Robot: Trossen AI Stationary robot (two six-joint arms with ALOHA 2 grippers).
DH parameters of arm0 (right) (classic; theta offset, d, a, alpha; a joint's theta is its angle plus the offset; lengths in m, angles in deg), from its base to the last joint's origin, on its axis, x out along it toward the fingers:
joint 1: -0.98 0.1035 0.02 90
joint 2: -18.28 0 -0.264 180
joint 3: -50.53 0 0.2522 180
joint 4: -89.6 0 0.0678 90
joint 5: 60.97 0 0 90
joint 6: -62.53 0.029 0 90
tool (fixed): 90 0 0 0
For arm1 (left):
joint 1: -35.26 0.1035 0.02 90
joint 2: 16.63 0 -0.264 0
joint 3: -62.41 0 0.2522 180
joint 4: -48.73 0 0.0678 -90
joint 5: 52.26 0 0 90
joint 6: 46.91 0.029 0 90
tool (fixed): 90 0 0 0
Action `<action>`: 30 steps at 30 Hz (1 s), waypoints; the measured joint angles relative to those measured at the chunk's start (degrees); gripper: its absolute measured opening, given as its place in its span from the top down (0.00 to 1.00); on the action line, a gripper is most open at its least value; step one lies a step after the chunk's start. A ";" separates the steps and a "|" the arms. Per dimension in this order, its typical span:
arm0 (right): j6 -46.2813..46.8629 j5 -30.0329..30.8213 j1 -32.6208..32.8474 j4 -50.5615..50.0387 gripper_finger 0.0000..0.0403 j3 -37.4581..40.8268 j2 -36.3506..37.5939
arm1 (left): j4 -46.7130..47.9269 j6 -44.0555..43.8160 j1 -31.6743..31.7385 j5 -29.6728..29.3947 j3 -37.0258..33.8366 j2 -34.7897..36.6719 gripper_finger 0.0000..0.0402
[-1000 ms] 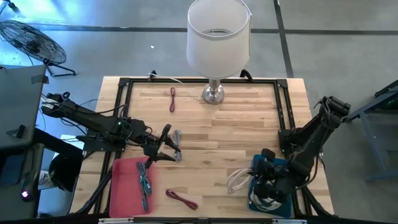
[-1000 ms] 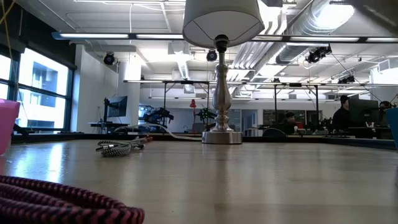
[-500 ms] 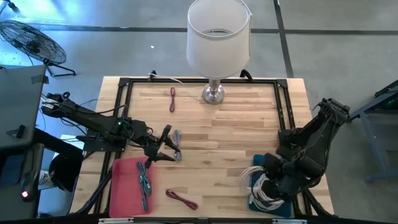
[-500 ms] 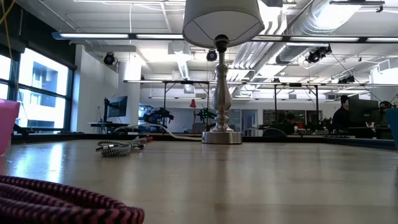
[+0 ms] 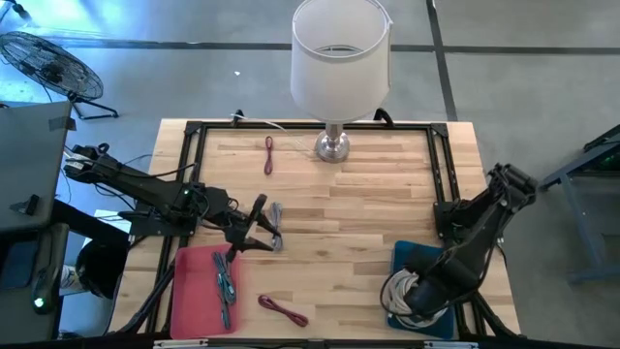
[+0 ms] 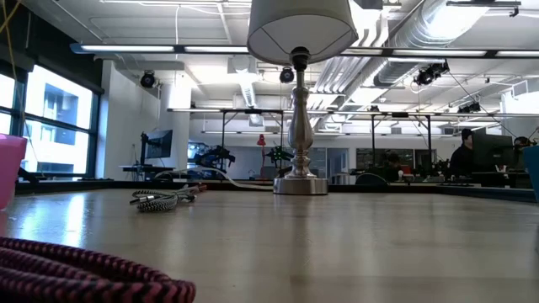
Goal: Pick & Place USB Port
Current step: Put the light brown USB cable into the blue bin, then put the white and black USB cable into the pink bin
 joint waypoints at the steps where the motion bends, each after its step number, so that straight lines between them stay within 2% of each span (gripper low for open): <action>1: 0.02 -1.23 -0.20 -0.04 0.92 -0.02 -0.39 | -0.02 0.00 0.00 -0.35 0.00 0.00 0.51; 5: 0.02 -3.90 -0.80 -0.52 0.92 -0.01 -1.13 | 0.00 0.00 0.01 -1.43 0.00 0.00 0.51; 10: 4.14 -2.41 -0.84 -3.14 0.90 -0.02 -1.13 | -0.01 0.00 0.00 -1.64 0.00 0.00 0.51; 12: 7.56 -3.05 -0.84 -3.56 0.85 -0.02 -1.13 | 0.02 -0.02 0.00 -1.59 0.00 0.00 0.51; 17: 8.00 -3.77 -0.81 -3.41 0.70 -0.02 -1.09 | 0.15 -2.21 0.00 -0.72 0.00 0.00 0.51; 24: 8.92 -3.72 -0.81 -3.49 0.58 -0.02 -1.09 | 0.13 -2.93 0.00 -0.75 0.00 -0.02 0.51; 27: 6.33 -3.29 -1.10 -3.71 0.54 -0.02 -1.09 | -0.73 -2.91 -0.02 -4.40 0.06 0.34 0.51; 30: 2.79 -0.25 -1.75 -3.71 0.53 -0.02 -1.09 | 0.94 -2.94 0.02 -8.97 1.64 1.56 0.51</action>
